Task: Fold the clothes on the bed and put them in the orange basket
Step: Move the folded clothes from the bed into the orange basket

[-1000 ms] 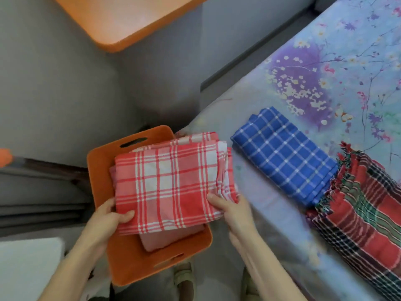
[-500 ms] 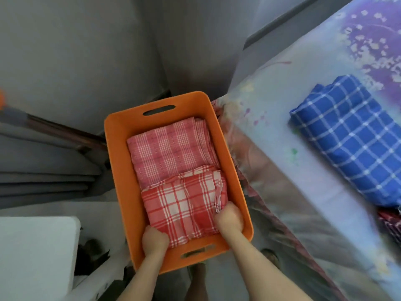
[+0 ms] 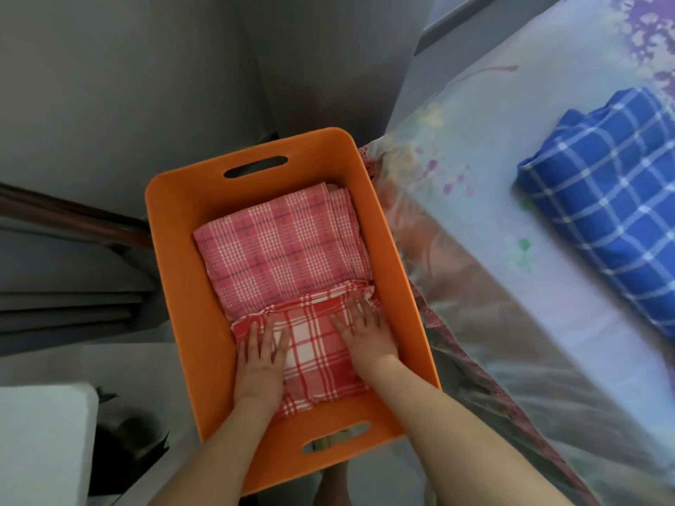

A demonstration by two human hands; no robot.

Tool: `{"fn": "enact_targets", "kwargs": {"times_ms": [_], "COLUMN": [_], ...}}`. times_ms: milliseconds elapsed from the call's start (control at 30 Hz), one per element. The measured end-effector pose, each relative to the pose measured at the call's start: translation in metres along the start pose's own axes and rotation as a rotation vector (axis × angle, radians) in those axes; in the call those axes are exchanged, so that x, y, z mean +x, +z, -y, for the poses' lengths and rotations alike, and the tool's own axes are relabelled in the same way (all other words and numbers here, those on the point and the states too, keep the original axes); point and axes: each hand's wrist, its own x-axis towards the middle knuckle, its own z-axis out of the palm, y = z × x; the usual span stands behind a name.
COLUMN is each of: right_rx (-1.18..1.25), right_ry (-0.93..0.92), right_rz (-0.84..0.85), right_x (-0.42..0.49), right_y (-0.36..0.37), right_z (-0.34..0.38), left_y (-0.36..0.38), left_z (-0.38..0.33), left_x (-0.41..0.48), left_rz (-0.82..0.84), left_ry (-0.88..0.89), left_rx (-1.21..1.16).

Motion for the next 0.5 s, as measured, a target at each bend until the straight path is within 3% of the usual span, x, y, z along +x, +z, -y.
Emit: {"fn": "enact_targets", "kwargs": {"times_ms": [100, 200, 267, 333, 400, 500], "right_rx": [0.044, 0.422, 0.654, 0.738, 0.872, 1.433], "right_ry": [-0.043, -0.077, -0.134, -0.106, 0.058, 0.541], "right_rz": [-0.021, -0.268, -0.538, -0.826, -1.041, -1.11], "right_x": [-0.014, -0.048, -0.093, -0.141, -0.185, -0.216], "right_y": [-0.007, -0.033, -0.05, -0.064, -0.071, -0.068], "right_z": [-0.005, -0.016, -0.024, -0.037, -0.064, -0.121], "left_y": [-0.007, -0.04, -0.075, -0.118, -0.168, -0.233], "left_z": [-0.005, -0.016, -0.031, -0.057, -0.098, -0.172], "left_x": [-0.006, -0.02, -0.036, -0.051, -0.069, -0.089], "left_rz": [0.025, 0.046, -0.136, -0.479, -0.755, -0.852], "left_ry": [-0.019, -0.073, -0.048, 0.058, 0.194, 0.305], "left_rx": [0.052, -0.03, -0.161, -0.377, -0.629, -0.896]}}
